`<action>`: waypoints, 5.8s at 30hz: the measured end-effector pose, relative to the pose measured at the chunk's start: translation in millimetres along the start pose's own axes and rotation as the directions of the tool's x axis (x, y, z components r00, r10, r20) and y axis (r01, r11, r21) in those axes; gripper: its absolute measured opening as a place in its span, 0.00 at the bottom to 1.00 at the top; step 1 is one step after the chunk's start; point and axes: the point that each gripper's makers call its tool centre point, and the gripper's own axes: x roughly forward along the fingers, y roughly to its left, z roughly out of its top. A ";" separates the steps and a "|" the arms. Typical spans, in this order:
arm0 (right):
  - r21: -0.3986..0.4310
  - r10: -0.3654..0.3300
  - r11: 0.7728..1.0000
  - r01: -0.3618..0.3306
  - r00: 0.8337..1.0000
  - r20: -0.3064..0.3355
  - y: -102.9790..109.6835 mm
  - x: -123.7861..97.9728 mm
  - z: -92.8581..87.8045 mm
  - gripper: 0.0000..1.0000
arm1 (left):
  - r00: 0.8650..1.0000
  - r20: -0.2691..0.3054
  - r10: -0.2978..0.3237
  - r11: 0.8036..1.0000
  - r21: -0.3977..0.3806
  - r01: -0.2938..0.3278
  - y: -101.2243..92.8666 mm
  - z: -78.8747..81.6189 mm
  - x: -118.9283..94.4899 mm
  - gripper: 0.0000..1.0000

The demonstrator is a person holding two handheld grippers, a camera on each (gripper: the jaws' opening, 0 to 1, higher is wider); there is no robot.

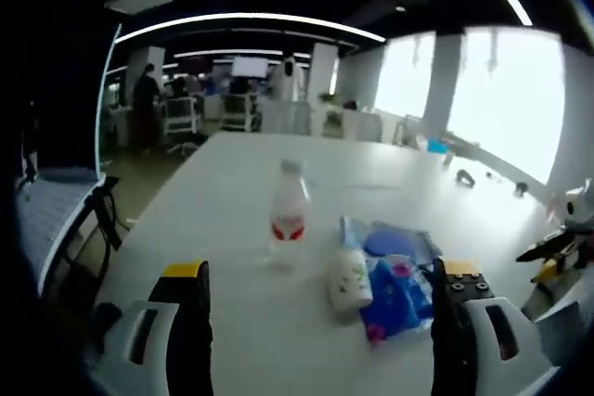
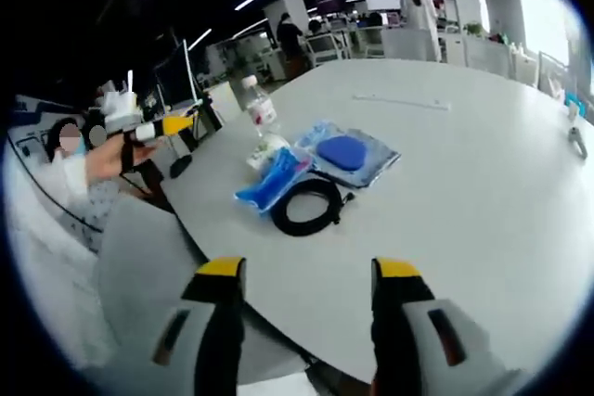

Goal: Arrange the tabletop items into an orderly group along one side of the table until the central work area is clear of visible clutter.

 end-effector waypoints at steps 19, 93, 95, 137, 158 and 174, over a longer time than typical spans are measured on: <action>-0.122 0.093 0.988 -0.100 0.994 -0.065 10.0 29.1 18.1 0.52 | 1.000 -0.017 0.013 1.000 0.023 -0.013 -4.7 -30.6 -25.5 0.96; -0.307 0.431 0.809 -0.501 0.861 -0.271 78.1 248.3 148.9 0.47 | 1.000 -0.002 0.021 0.997 -0.072 -0.021 -15.2 -55.9 -65.9 0.92; -0.298 0.450 0.800 -0.522 0.848 -0.280 78.8 252.7 148.7 0.46 | 1.000 0.012 0.022 0.997 -0.076 -0.021 -15.0 -53.7 -66.5 0.93; -0.525 0.331 0.768 -0.366 0.929 -0.165 75.2 244.9 188.8 0.00 | 0.999 0.027 0.032 0.993 -0.115 -0.029 -14.7 -56.0 -63.3 0.93; -0.687 0.172 0.681 -0.253 0.967 -0.185 73.2 294.8 190.9 0.00 | 0.999 0.035 0.003 0.993 -0.116 0.001 -14.2 -56.0 -65.6 0.95; -0.662 0.158 0.702 -0.262 0.964 -0.214 70.6 298.3 169.6 0.00 | 0.999 0.034 0.002 0.993 -0.119 0.003 -14.0 -56.5 -66.9 0.94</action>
